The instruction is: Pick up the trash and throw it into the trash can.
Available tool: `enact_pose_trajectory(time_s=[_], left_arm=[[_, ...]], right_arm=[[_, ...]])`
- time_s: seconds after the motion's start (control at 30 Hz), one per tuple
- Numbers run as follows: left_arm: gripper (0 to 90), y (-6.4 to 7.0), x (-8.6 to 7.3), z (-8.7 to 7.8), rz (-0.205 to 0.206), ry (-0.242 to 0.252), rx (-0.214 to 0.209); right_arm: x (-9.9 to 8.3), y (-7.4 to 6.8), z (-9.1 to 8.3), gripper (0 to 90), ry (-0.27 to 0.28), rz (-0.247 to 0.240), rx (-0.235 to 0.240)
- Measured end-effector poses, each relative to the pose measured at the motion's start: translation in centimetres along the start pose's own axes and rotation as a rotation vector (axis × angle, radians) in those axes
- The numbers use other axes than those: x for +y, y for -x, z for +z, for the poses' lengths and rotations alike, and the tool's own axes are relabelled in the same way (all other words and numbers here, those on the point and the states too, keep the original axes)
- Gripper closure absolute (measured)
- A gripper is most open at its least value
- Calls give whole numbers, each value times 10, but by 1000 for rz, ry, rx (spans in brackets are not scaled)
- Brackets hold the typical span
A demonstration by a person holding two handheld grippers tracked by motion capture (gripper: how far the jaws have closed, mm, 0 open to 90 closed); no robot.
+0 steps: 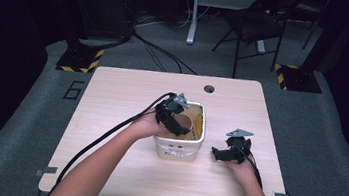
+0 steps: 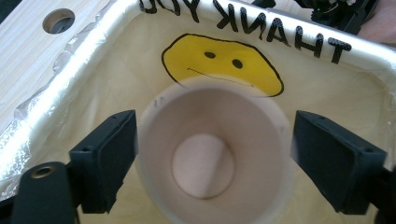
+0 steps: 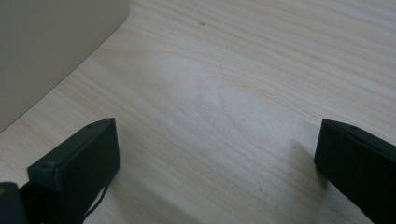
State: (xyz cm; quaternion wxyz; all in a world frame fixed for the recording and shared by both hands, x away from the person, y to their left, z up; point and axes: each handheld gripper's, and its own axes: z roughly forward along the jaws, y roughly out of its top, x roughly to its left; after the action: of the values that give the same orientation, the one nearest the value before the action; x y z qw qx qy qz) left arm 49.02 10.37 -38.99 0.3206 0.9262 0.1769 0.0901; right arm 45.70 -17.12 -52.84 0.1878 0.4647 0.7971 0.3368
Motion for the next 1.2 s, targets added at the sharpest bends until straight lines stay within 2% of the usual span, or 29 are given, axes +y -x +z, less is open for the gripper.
enact_pose_trajectory(time_s=[0.1,0.3,0.47,0.5,0.57,0.6,0.8,1.0,1.03,1.13,1.2], left_arm=[[142,0,0,0,4,-12,6],[153,0,1,-10,10,-1,22],[167,-6,0,-32,3,29,52],[171,-6,0,-32,3,29,52],[176,-11,-2,-45,-11,50,66],[178,-11,-2,-45,-11,50,66],[187,-22,-11,-70,-30,57,111],[195,-29,-23,-83,-53,65,136],[201,-32,-28,-87,-70,80,130],[201,-35,-34,-92,-80,72,146],[202,-37,-39,-97,-89,89,151]], right_arm=[[0,0,0,0,0,-4,3],[0,0,0,0,0,-7,3],[0,0,0,0,0,-7,3],[0,0,0,0,0,-7,3],[0,0,0,0,0,-7,3],[0,0,0,0,0,-7,3],[0,0,0,0,0,-7,5],[0,0,0,0,0,-6,4],[0,0,0,0,0,-7,3],[0,0,0,0,0,-7,3],[0,0,0,0,0,-7,3]])
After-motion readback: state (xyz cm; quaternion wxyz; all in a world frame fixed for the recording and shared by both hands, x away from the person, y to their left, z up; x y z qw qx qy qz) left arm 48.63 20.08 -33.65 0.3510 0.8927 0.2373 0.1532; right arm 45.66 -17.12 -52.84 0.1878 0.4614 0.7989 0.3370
